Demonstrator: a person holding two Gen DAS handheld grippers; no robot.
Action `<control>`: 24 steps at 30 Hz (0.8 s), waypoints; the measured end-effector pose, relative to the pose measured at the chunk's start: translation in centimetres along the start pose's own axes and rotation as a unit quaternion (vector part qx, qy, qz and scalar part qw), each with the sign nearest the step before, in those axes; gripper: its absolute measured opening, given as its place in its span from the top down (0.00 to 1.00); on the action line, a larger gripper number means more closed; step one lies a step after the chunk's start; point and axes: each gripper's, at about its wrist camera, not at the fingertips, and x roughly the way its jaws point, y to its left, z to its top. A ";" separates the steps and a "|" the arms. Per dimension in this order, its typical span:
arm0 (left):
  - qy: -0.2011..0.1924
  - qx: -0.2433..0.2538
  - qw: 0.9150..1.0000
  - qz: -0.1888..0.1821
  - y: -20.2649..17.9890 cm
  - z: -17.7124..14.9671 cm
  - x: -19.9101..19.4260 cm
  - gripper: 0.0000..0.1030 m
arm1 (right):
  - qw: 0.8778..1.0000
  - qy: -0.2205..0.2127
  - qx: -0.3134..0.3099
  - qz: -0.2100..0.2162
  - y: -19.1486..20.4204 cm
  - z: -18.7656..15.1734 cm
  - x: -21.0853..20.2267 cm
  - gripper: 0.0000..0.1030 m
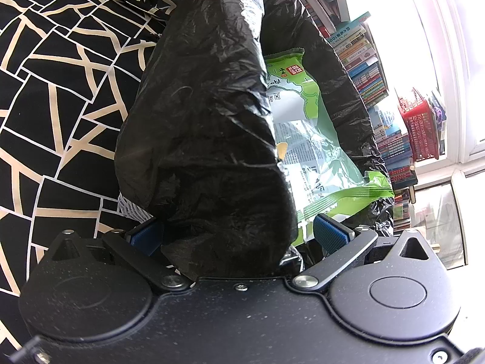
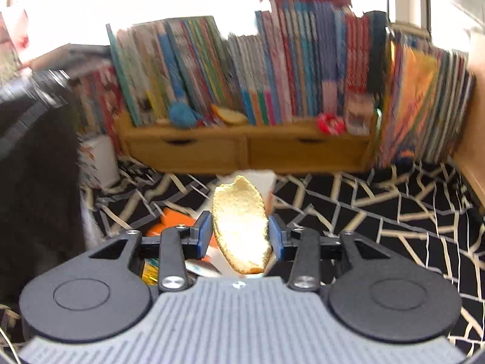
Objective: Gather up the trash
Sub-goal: 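Grasp the yellow fruit peel with the right gripper and lift it, then carry the peel over the bin and open the right gripper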
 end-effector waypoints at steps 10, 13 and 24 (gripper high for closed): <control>0.003 -0.003 1.000 0.005 -0.2 0.2 0.2 0.00 | 0.993 -0.068 -0.021 0.092 4.5 6.1 -6.7 0.56; 0.003 -0.003 1.000 0.003 -0.1 0.1 0.2 0.00 | 0.987 -0.090 -0.027 0.128 6.1 7.6 -8.5 0.56; 0.003 -0.002 1.000 0.003 -0.1 0.1 0.2 0.00 | 0.968 -0.073 -0.082 0.226 14.4 7.7 -9.7 0.55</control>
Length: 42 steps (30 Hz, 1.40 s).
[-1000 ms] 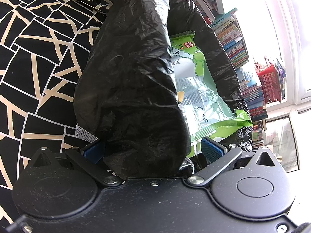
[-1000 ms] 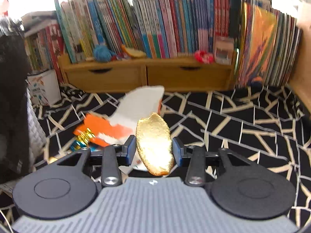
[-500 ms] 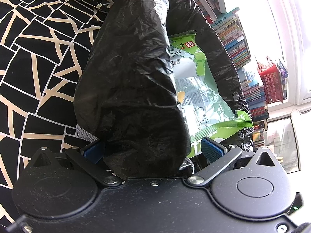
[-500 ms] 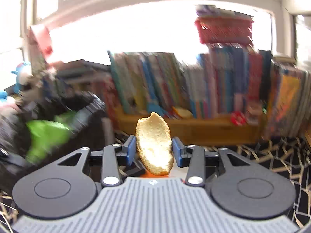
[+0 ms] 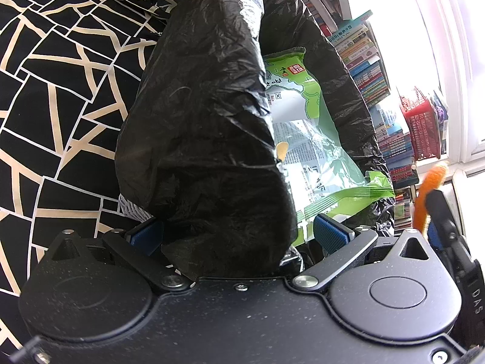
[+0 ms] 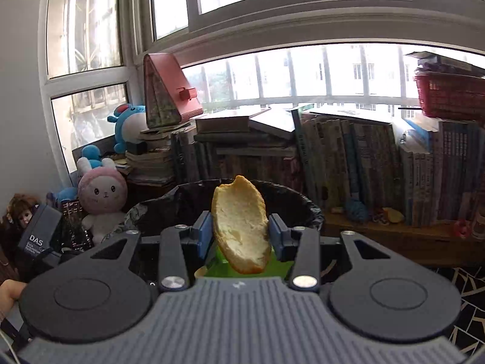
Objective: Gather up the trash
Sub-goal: 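Carry the peel over the bin and open the right gripper, then move the right gripper back down to the orange-and-white paper box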
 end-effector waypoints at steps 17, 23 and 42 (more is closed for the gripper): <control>-0.001 -0.001 1.000 -0.001 0.0 0.0 0.0 0.00 | 1.000 -0.001 0.024 -0.017 -2.8 -1.3 -0.7 0.31; -0.001 -0.001 1.000 -0.001 0.0 0.0 0.0 0.00 | 0.997 -0.015 0.060 -0.045 -6.0 -1.9 -2.3 0.29; -0.004 -0.002 1.000 -0.002 0.1 0.1 0.0 0.00 | 0.974 0.022 0.131 -0.184 -16.4 -8.2 -0.5 0.24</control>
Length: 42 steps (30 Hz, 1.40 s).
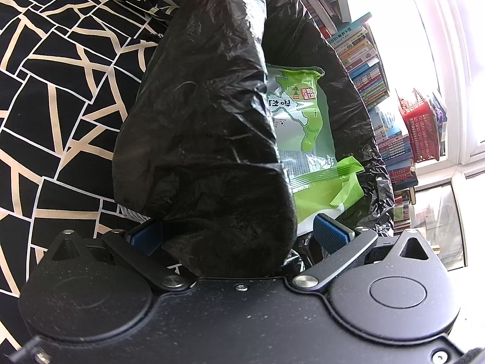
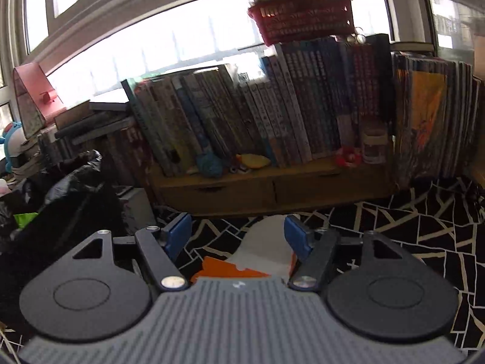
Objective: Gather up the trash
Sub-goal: 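Move the right gripper back down to the orange-and-white paper box, then grasp the orange-and-white paper box with the right gripper and lift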
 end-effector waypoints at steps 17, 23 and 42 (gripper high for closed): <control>-0.006 -0.004 1.000 -0.001 0.1 -0.1 0.0 0.00 | 0.991 0.121 0.050 -0.042 -3.4 -6.4 9.2 0.36; -0.009 -0.006 1.000 -0.002 0.1 -0.2 0.0 0.00 | 0.986 0.138 0.073 -0.055 -2.7 -7.7 12.1 0.34; -0.011 -0.003 1.000 -0.005 0.3 -0.3 -0.1 0.00 | 0.989 0.108 0.076 -0.063 -3.1 -5.6 8.6 0.62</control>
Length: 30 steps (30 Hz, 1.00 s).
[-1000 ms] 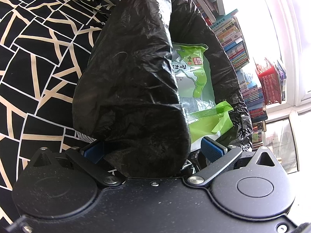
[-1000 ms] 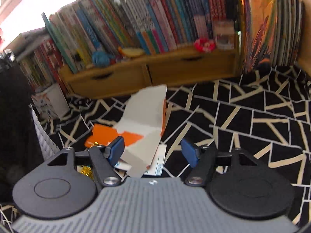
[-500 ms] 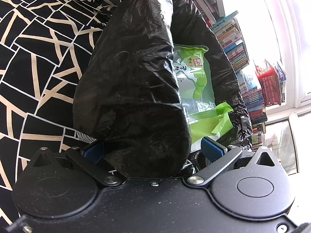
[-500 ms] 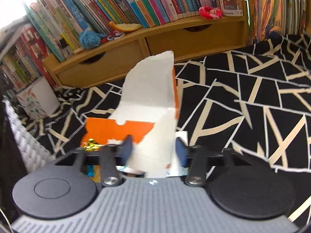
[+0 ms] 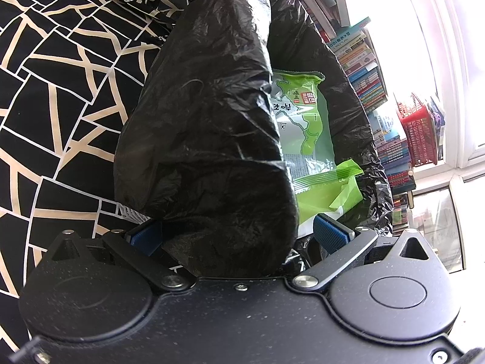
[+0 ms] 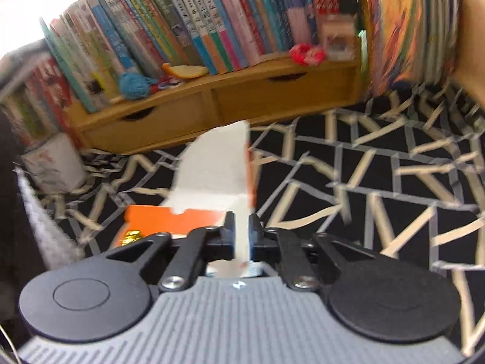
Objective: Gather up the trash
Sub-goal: 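Grasp the orange-and-white paper box with the right gripper and lift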
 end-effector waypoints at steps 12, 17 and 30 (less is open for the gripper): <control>-0.003 0.001 1.000 -0.003 0.1 -0.2 -0.1 0.00 | 1.000 0.006 0.028 -0.013 -0.6 -2.0 3.1 0.48; -0.005 0.000 1.000 -0.004 0.2 -0.2 -0.1 0.00 | 0.999 -0.019 0.026 -0.008 -1.3 -1.9 1.4 0.59; -0.007 -0.003 1.000 -0.005 0.2 -0.1 -0.1 0.00 | 0.996 -0.088 0.019 0.003 -2.1 -0.1 -4.9 0.59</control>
